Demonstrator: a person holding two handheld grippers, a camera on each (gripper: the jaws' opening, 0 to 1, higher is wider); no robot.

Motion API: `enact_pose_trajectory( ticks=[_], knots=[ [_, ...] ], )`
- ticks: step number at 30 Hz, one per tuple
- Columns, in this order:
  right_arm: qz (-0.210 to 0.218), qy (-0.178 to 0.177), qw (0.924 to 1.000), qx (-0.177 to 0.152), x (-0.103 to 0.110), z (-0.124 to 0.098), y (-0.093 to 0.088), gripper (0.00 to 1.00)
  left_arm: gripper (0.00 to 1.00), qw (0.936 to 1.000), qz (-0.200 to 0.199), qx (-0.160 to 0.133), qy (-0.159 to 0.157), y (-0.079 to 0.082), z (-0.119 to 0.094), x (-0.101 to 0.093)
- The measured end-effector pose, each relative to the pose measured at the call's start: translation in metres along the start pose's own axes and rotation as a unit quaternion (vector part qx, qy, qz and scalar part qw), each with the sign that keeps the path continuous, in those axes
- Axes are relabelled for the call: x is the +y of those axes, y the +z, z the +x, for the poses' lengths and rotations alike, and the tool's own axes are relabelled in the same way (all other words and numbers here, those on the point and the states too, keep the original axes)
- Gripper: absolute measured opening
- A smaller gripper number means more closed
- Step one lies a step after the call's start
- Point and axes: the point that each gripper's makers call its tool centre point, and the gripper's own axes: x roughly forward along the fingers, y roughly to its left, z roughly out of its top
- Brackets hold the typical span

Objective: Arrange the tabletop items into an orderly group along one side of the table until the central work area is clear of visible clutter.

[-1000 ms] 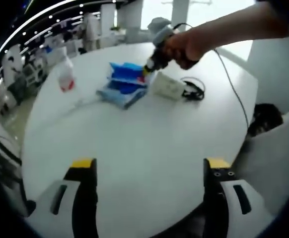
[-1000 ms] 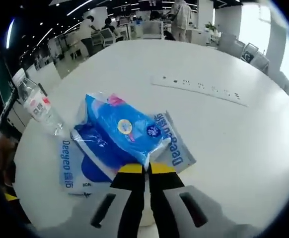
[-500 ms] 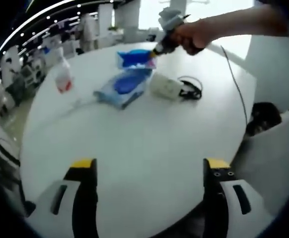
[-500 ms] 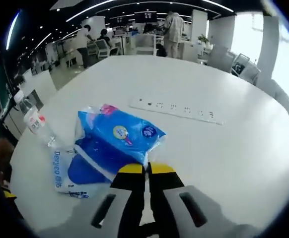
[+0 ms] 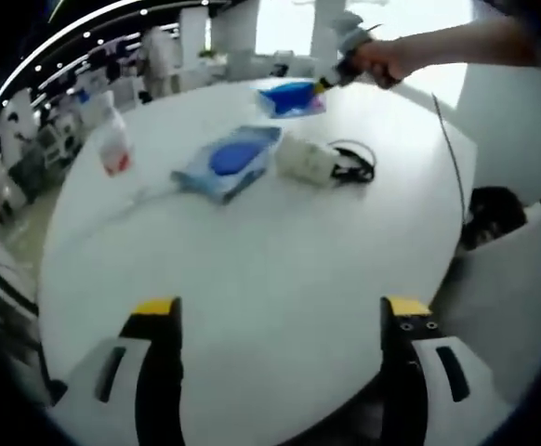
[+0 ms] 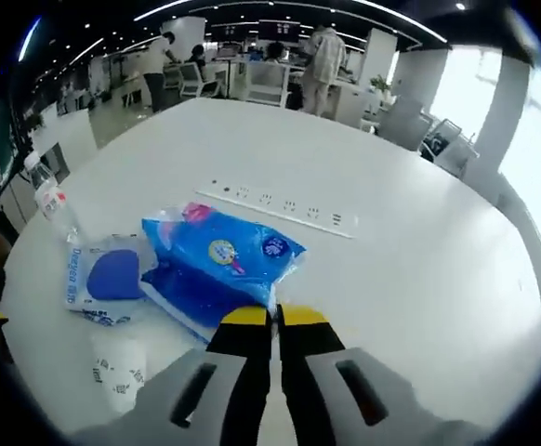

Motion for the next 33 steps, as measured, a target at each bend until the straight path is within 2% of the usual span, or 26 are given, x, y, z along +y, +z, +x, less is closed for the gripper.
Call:
enact_pose_trajectory(
  ticks=[2,3,7,9,11,18,25,33],
  knots=[
    [0.002,-0.002,1.0000,0.003,-0.008,-0.001,-0.004,0.01,0.85,1.0000,0.001,0.001,-0.001,0.000,0.000,0.000],
    [0.001,-0.004,1.0000,0.007,-0.019,0.000,-0.008,0.01,0.85,1.0000,0.002,0.001,-0.001,0.000,0.000,0.000],
    [-0.007,-0.005,0.9999,0.013,-0.033,-0.005,-0.019,0.01,0.85,1.0000,0.005,0.007,-0.002,-0.002,0.002,-0.002],
    [-0.019,-0.011,0.9996,0.018,-0.031,-0.007,-0.021,0.01,0.85,1.0000,0.001,0.006,-0.005,-0.002,0.002,-0.002],
    [-0.012,-0.010,0.9997,0.020,-0.036,-0.014,-0.031,0.01,0.85,1.0000,-0.002,0.006,-0.006,-0.001,0.002,-0.003],
    [-0.018,0.000,0.9995,0.028,-0.028,-0.022,-0.045,0.01,0.85,0.9999,-0.004,0.012,-0.003,-0.004,0.003,0.001],
    [-0.057,0.015,0.9976,0.037,-0.018,-0.022,-0.054,0.01,0.85,0.9998,0.000,0.021,0.001,-0.008,0.004,0.003],
    [-0.063,0.025,0.9960,0.058,-0.020,-0.018,-0.076,0.01,0.85,0.9996,0.005,0.027,0.004,-0.011,0.005,0.004]
  ],
)
